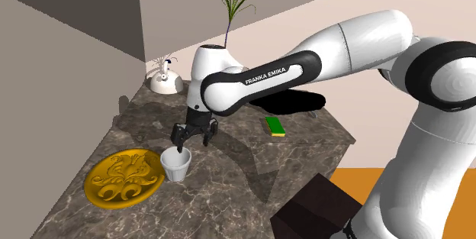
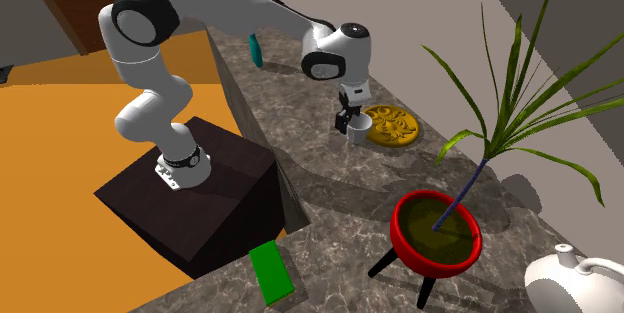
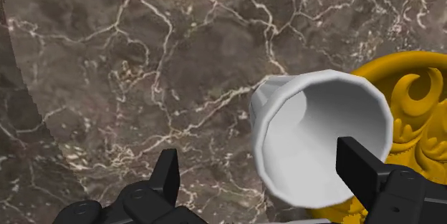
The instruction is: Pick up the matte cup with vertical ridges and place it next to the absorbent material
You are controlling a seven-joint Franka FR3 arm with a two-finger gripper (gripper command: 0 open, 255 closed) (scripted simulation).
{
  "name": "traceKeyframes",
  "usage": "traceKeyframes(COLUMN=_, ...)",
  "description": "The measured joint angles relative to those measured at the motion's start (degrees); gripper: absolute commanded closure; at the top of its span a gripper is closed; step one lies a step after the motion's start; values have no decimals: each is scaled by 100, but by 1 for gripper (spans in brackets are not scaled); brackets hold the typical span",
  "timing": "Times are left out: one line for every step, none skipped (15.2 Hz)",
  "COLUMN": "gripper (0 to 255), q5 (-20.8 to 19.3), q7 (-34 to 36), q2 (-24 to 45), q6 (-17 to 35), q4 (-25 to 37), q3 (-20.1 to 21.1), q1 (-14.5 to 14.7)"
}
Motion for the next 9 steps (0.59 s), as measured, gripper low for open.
traceKeyframes(gripper=0, q5=-35, q7=43, q2=68, q6=42, q4=33, q3=4, q1=22)
traceKeyframes(gripper=0, q5=-63, q7=71, q2=125, q6=87, q4=47, q3=5, q1=37)
traceKeyframes(gripper=0, q5=-87, q7=98, q2=176, q6=140, q4=46, q3=7, q1=54)
traceKeyframes(gripper=0, q5=-113, q7=119, q2=237, q6=199, q4=48, q3=4, q1=67)
traceKeyframes(gripper=0, q5=-133, q7=128, q2=289, q6=277, q4=18, q3=1, q1=74)
traceKeyframes(gripper=0, q5=-152, q7=135, q2=338, q6=348, q4=-6, q3=-5, q1=80)
traceKeyframes(gripper=0, q5=-167, q7=146, q2=375, q6=421, q4=-44, q3=-7, q1=88)
traceKeyframes(gripper=0, q5=-179, q7=152, q2=405, q6=464, q4=-58, q3=-9, q1=94)
traceKeyframes(gripper=0, q5=-187, q7=161, q2=425, q6=493, q4=-66, q3=-10, q1=100)
